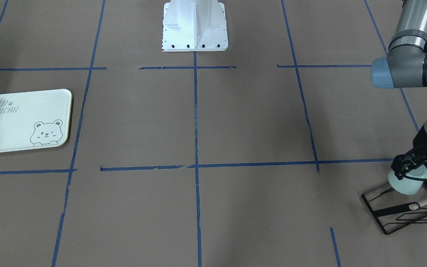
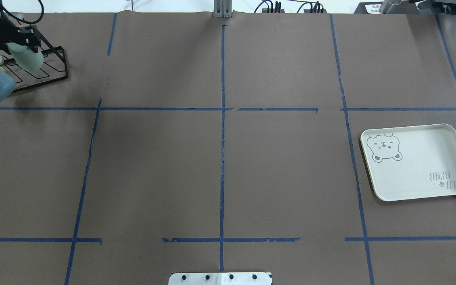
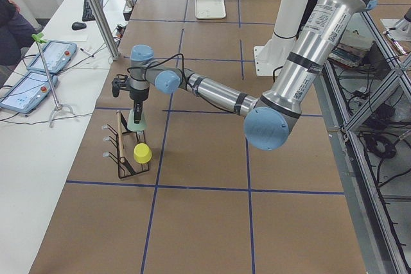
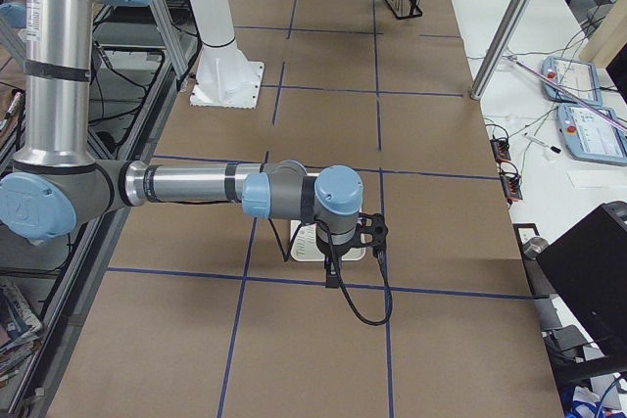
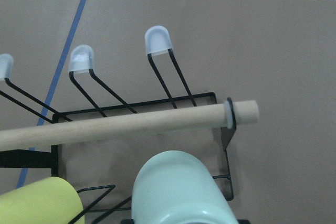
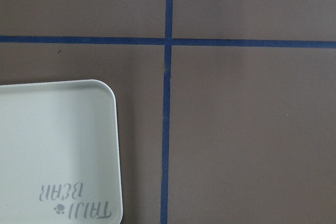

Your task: Left arm grabs green cup and hands to right arm on tray

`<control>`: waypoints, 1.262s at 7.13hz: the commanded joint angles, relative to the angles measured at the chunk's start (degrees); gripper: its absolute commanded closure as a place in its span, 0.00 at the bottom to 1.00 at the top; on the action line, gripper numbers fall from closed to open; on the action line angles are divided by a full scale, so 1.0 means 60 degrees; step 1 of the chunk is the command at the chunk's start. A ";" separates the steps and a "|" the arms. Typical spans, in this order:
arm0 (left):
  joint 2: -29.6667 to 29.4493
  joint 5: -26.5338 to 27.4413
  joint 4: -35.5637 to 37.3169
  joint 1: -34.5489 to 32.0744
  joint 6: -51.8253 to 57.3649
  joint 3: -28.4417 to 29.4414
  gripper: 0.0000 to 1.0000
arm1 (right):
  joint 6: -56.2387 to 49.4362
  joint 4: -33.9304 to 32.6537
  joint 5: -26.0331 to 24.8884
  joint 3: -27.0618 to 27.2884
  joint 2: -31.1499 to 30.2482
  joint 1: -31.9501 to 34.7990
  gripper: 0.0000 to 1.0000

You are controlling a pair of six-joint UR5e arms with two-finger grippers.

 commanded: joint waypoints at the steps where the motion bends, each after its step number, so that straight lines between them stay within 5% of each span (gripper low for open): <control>1: 0.0518 -0.0028 0.1569 -0.0043 0.0009 -0.1802 0.79 | 0.0000 0.0011 -0.0002 -0.0027 0.0006 0.0003 0.00; 3: 0.0579 -0.0479 0.2585 -0.0144 -0.0006 -0.3183 0.80 | 0.0000 0.0011 0.0013 -0.0057 0.0050 -0.0012 0.00; 5: 0.0434 -0.0805 0.2137 -0.0204 -0.1153 -0.3451 0.80 | 0.0000 0.0113 0.0973 0.0090 0.0268 -0.0041 0.00; 9: 0.0403 -0.0805 -0.1828 0.1214 -0.6016 -0.3188 0.80 | 0.2996 0.3461 0.1111 0.0017 0.1013 -0.1546 0.00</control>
